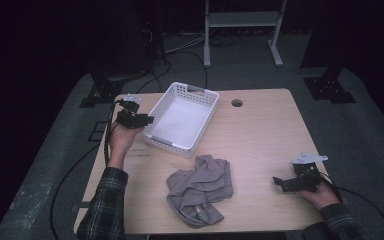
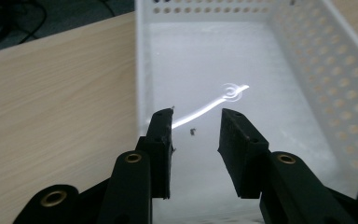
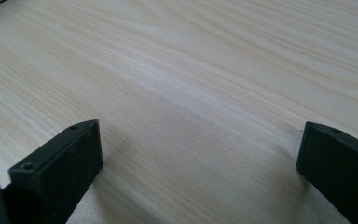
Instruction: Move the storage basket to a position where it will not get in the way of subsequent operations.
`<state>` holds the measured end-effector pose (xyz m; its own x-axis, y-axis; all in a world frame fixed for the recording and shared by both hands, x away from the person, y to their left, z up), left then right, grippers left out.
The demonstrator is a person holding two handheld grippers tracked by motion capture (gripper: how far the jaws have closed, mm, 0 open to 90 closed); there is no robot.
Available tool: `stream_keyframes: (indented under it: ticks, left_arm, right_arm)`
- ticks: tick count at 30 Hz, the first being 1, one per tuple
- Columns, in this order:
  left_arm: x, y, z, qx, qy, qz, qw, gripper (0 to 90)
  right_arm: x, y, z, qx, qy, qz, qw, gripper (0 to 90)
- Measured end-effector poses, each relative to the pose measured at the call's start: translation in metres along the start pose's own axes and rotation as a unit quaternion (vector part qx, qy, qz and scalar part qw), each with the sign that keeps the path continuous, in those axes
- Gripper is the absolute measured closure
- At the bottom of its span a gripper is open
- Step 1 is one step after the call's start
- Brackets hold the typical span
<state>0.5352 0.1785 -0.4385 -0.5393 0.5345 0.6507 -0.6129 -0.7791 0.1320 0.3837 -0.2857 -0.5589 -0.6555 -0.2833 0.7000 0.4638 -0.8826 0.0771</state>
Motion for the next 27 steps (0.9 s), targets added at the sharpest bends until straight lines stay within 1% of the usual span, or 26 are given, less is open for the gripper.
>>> stream_keyframes:
  ticks: [1, 2, 3, 7, 9, 12, 13, 14, 16, 17, 18, 21, 25, 27]
  left_arm:
    - [0.000, 0.007, 0.002, 0.000, 0.004, -0.009, 1.0000, 63.6]
    - [-0.001, 0.016, 0.005, -0.005, 0.007, -0.017, 0.9998, 62.8]
    - [-0.001, 0.023, 0.006, -0.009, 0.010, -0.020, 0.9997, 62.5]
    - [-0.006, 0.048, 0.009, -0.024, 0.008, -0.039, 0.9989, 60.9]
    - [-0.010, 0.059, 0.010, -0.026, 0.009, -0.050, 0.9984, 60.5]
    - [-0.016, 0.075, 0.010, -0.032, 0.003, -0.066, 0.9973, 59.7]
    - [-0.017, 0.078, 0.010, -0.038, 0.003, -0.068, 0.9970, 59.3]
    - [-0.018, 0.083, 0.009, -0.038, 0.004, -0.074, 0.9965, 59.3]
    - [-0.022, 0.091, 0.008, -0.042, 0.000, -0.079, 0.9960, 59.3]
    - [-0.024, 0.094, 0.007, -0.039, -0.002, -0.082, 0.9959, 58.8]
    - [-0.025, 0.097, 0.006, -0.043, -0.004, -0.085, 0.9955, 58.8]
    - [-0.029, 0.105, 0.004, -0.045, -0.009, -0.091, 0.9948, 58.7]
    - [-0.036, 0.119, 0.000, -0.050, -0.016, -0.105, 0.9930, 58.6]
    - [-0.039, 0.123, -0.001, -0.054, -0.020, -0.108, 0.9925, 58.5]
  right_arm:
    - [0.000, 0.000, 0.000, 0.000, 0.000, 0.000, 1.0000, 0.0]
    - [0.000, 0.000, 0.000, 0.000, 0.000, 0.000, 1.0000, 0.0]
    - [0.000, 0.000, 0.000, 0.000, 0.000, 0.000, 1.0000, 0.0]
    - [0.000, 0.000, 0.000, 0.000, 0.000, 0.000, 1.0000, 0.0]
    - [0.000, 0.000, 0.000, 0.000, 0.000, 0.000, 1.0000, 0.0]
    - [0.000, 0.000, 0.000, 0.000, 0.000, 0.000, 1.0000, 0.0]
    - [0.000, 0.000, 0.000, 0.000, 0.000, 0.000, 1.0000, 0.0]
    - [0.000, 0.000, 0.000, 0.000, 0.000, 0.000, 1.0000, 0.0]
    - [0.000, 0.000, 0.000, 0.000, 0.000, 0.000, 1.0000, 0.0]
    - [0.000, 0.000, 0.000, 0.000, 0.000, 0.000, 1.0000, 0.0]
    - [0.000, 0.000, 0.000, 0.000, 0.000, 0.000, 1.0000, 0.0]
    - [0.000, 0.000, 0.000, 0.000, 0.000, 0.000, 1.0000, 0.0]
    - [0.000, 0.000, 0.000, 0.000, 0.000, 0.000, 1.0000, 0.0]
    - [0.000, 0.000, 0.000, 0.001, 0.000, 0.001, 1.0000, 0.0]
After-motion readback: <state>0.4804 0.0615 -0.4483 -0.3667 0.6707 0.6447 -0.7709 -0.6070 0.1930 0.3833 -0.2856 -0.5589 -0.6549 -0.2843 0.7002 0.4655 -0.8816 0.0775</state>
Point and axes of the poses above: each handheld gripper's, and its own axes: x roughly backward along the jaws, z roughly out of its top, y roughly to its right, the point moved 10 cm from there along -x, roughly forward along the jaws, and after that the axes turned 7 degrees about -z, right-handed, at the moved point
